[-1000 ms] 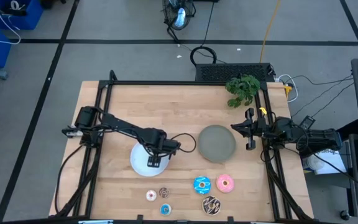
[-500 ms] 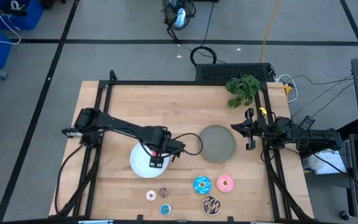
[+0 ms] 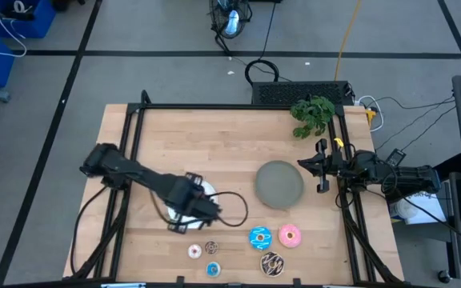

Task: Pick & Place donuts
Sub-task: Put the small white donut on the white plate

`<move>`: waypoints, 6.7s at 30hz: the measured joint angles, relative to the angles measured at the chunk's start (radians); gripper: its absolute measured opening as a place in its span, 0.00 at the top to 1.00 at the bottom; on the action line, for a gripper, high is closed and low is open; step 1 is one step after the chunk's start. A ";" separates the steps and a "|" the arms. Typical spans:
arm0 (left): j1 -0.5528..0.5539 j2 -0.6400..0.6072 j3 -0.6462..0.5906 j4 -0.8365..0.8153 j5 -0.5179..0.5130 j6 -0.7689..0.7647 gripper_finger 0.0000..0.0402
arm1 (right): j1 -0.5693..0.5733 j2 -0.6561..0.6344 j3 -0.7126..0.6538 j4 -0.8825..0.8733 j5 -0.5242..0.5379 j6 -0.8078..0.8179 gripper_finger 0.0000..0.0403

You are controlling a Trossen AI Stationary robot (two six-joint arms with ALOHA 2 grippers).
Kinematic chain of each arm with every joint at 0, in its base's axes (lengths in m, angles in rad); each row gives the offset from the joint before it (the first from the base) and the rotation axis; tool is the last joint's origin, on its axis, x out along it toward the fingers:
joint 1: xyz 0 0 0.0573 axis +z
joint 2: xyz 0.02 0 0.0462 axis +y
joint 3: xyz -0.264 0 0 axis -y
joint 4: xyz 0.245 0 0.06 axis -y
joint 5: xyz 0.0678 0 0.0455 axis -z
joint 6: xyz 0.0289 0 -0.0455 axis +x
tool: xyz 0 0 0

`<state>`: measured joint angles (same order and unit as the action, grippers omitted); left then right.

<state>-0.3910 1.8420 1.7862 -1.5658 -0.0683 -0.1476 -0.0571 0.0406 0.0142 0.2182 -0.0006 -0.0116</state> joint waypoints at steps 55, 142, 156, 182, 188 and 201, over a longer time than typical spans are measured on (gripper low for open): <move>-0.234 0.135 -0.014 0.402 -0.058 -0.398 0.85 | 0.000 0.004 0.000 0.061 0.000 -0.053 1.00; -0.269 0.380 -0.101 0.513 0.112 -0.220 0.52 | 0.000 0.009 0.000 0.039 -0.001 -0.052 1.00; -0.258 0.192 -0.100 0.428 0.095 -0.315 0.60 | 0.000 0.008 0.000 0.039 -0.001 -0.052 1.00; -0.252 -0.264 -0.101 -0.003 -0.145 -0.728 0.50 | 0.000 0.009 0.000 0.062 -0.001 -0.053 1.00; -0.245 -0.259 -0.101 -0.003 -0.151 -0.719 0.50 | 0.000 0.009 0.000 0.062 -0.001 -0.053 1.00; -0.226 -0.260 -0.101 -0.004 -0.165 -0.648 0.50 | 0.000 0.009 0.000 0.061 -0.001 -0.053 1.00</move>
<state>-0.6172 1.5822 1.6848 -1.5696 -0.2337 -0.7954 -0.0574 0.0498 0.0141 0.2796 -0.0013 -0.0643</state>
